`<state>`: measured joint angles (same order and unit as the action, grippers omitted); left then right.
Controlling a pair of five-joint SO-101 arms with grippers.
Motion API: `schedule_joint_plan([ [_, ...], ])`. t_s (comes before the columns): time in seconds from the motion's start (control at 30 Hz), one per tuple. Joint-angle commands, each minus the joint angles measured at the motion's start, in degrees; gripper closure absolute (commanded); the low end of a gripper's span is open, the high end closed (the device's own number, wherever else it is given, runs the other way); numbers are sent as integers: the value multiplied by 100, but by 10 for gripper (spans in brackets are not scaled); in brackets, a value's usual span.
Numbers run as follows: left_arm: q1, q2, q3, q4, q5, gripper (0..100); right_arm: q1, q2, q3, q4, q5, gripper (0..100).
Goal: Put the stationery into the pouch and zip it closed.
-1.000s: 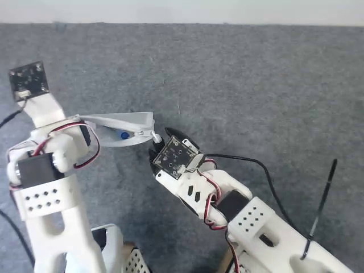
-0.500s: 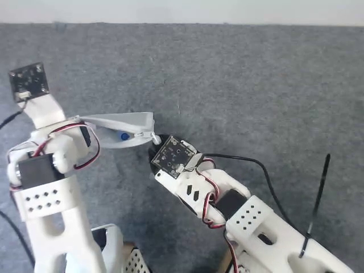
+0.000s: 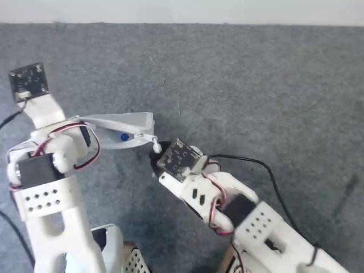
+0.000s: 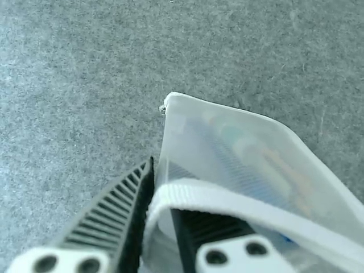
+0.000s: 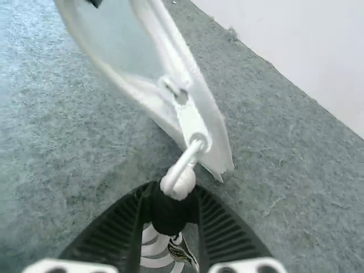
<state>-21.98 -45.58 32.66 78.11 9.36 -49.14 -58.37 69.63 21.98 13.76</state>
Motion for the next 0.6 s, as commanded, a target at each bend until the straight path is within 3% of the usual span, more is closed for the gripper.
schedule_joint_plan([
  [0.0,-18,-141,-40,-176,-53,989,-198,-840,-369,716,-18,991],
  [0.2,-9,-141,-84,-185,-62,973,-734,-1209,-378,1648,554,991],
  [0.4,26,-141,-409,-255,-53,797,-1332,-1560,-413,2563,862,991],
  [0.5,448,-141,-690,-220,-185,783,-1631,-1903,-413,2976,941,991],
  [0.57,853,-141,-804,-220,-642,783,-1815,-2176,-413,3231,941,991],
])
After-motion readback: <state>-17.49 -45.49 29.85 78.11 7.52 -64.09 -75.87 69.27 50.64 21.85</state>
